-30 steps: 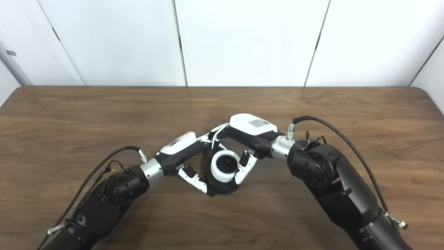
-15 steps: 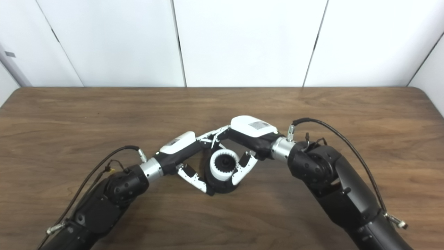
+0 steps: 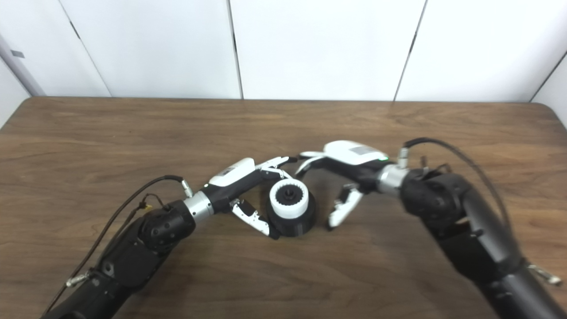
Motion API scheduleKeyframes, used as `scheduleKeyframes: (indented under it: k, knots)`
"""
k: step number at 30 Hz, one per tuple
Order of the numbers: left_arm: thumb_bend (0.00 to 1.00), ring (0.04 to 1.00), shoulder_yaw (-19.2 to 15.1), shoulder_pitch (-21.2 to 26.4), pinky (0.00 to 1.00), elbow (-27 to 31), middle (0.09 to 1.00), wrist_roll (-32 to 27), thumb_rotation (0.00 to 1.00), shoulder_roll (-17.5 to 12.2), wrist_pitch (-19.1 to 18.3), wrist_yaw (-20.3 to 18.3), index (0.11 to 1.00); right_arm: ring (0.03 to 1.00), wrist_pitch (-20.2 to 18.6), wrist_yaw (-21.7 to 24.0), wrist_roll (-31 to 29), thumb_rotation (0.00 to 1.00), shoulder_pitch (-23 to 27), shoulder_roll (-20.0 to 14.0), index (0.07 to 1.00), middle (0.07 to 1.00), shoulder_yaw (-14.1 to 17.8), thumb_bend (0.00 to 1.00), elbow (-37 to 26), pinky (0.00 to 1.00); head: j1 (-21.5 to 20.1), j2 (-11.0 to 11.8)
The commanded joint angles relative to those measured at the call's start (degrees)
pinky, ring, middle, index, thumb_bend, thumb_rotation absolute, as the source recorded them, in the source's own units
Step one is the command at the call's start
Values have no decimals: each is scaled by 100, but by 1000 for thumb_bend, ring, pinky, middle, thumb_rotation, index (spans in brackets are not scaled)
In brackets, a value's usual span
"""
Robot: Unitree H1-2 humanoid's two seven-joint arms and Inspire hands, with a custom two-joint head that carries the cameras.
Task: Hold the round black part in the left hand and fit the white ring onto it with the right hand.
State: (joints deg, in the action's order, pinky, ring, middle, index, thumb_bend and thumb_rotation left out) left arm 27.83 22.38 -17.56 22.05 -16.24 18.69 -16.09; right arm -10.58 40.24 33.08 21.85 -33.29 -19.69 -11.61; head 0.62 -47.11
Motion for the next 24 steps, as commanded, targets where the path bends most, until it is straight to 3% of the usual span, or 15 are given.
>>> scheduleKeyframes:
  k: [1, 13, 24]
  knots:
    - [521, 1000, 206, -183, 898, -101, 1000, 148, 73, -80, -325, -499, 488, 913, -25, -11, -5, 166, 180, -135, 933, 961, 150, 901, -169, 855, 7, -3]
    - [521, 1000, 201, -162, 881, -152, 1000, 75, 74, -112, -228, -498, 488, 918, -136, 45, -25, 122, 110, -494, 930, 961, 391, 864, -299, 840, -50, -16]
    - [521, 1000, 205, -155, 887, -90, 1000, 114, 73, -164, -302, -519, 489, 902, -189, -59, 4, 140, 128, -425, 923, 956, 465, 854, -279, 854, -72, -7]
